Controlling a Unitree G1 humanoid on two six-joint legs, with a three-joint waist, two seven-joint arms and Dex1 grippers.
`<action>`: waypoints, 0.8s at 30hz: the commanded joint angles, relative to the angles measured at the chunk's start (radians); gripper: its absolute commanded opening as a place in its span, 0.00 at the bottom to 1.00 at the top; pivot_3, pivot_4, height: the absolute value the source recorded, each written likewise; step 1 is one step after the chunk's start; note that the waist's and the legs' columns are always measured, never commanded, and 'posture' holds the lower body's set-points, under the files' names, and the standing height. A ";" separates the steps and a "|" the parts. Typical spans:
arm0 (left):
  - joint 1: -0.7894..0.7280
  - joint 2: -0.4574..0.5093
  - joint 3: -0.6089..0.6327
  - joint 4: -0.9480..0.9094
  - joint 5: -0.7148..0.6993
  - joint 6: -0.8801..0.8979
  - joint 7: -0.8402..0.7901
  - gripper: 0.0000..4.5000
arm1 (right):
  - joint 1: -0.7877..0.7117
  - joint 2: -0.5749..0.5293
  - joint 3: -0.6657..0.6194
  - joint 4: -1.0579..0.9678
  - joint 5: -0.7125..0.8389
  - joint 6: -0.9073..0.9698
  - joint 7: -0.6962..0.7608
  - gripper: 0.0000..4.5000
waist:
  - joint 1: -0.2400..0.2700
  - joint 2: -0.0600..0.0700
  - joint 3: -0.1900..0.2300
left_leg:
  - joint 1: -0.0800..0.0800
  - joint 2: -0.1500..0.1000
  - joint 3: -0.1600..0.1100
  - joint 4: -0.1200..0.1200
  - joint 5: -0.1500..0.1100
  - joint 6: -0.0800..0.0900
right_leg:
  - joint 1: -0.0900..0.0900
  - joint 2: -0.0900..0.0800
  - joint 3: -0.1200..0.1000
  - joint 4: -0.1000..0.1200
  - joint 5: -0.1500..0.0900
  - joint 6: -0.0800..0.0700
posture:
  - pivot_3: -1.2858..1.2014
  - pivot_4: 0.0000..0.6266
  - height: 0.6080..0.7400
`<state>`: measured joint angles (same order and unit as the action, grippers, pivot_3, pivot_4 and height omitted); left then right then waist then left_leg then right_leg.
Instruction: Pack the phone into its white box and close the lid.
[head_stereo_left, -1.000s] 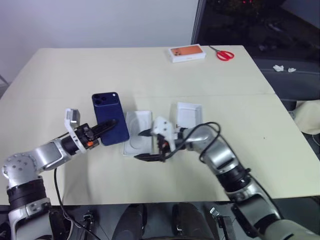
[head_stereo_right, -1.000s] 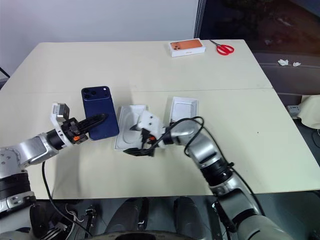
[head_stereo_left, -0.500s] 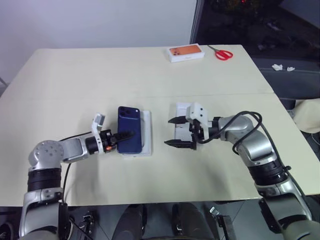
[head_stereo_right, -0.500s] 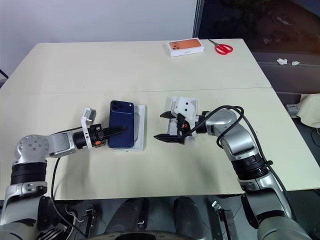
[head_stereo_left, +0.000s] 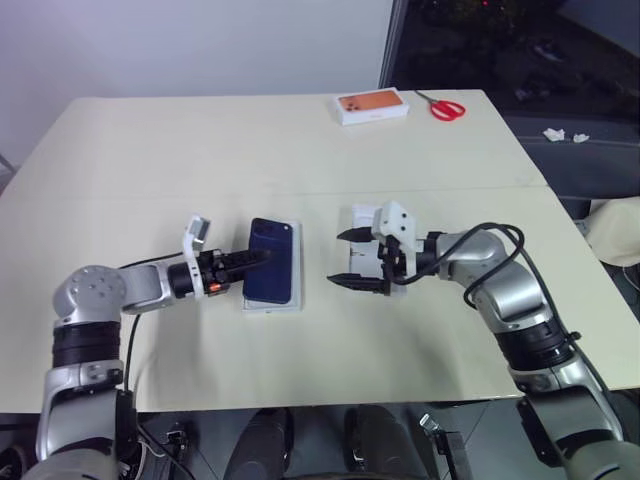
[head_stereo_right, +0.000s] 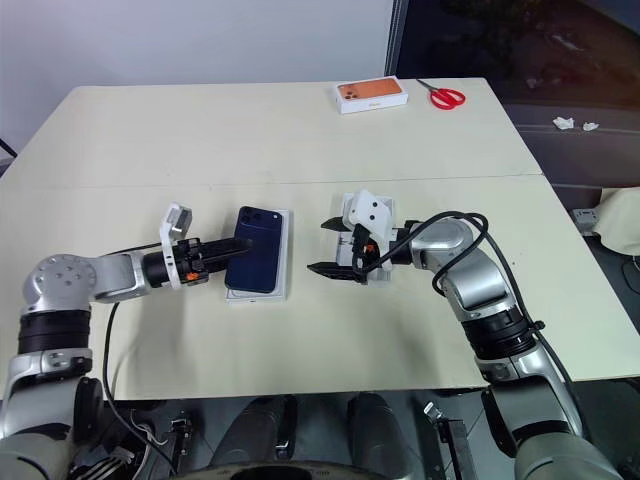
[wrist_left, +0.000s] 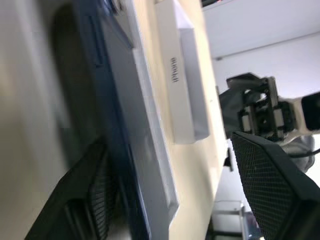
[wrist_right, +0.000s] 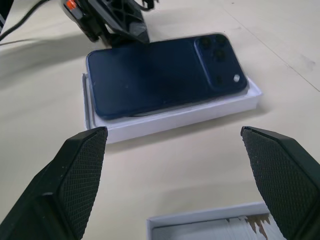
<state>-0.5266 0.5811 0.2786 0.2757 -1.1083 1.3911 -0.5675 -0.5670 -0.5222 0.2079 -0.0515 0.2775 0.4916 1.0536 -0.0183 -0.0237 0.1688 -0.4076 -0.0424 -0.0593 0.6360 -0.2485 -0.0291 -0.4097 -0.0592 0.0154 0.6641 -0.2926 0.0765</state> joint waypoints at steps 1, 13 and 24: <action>-0.008 0.009 0.059 -0.041 -0.017 0.023 0.005 0.82 | -0.032 0.022 0.001 -0.002 0.002 -0.030 -0.004 1.00 | 0.002 0.000 0.000 | 0.000 0.000 0.000 0.000 0.000 0.000 | 0.000 0.000 0.000 0.000 0.000 0.000 | 0.52 0.24 1.00; 0.028 0.052 0.157 -0.147 -0.044 0.093 0.024 0.82 | -0.041 0.038 0.018 0.028 -0.005 -0.057 -0.002 1.00 | 0.001 0.000 0.000 | 0.000 0.000 0.000 0.001 0.000 0.000 | 0.000 0.000 0.000 0.000 0.000 0.000 | 0.52 0.24 1.00; 0.117 0.098 0.148 -0.227 0.044 -0.066 -0.062 0.82 | -0.047 0.053 0.013 0.038 -0.003 -0.046 -0.006 1.00 | 0.005 0.000 0.000 | 0.000 0.000 0.000 0.001 0.000 0.000 | 0.000 -0.001 0.000 0.000 0.000 0.000 | 0.52 0.24 1.00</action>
<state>-0.4161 0.6603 0.4134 0.0967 -1.0731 1.3740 -0.5947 -0.5892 -0.4739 0.2351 -0.0046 0.2597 0.4472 1.0478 -0.0133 -0.0233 0.1687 -0.4079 -0.0426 -0.0593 0.6367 -0.2485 -0.0292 -0.4095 -0.0599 0.0154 0.6638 -0.2926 0.0765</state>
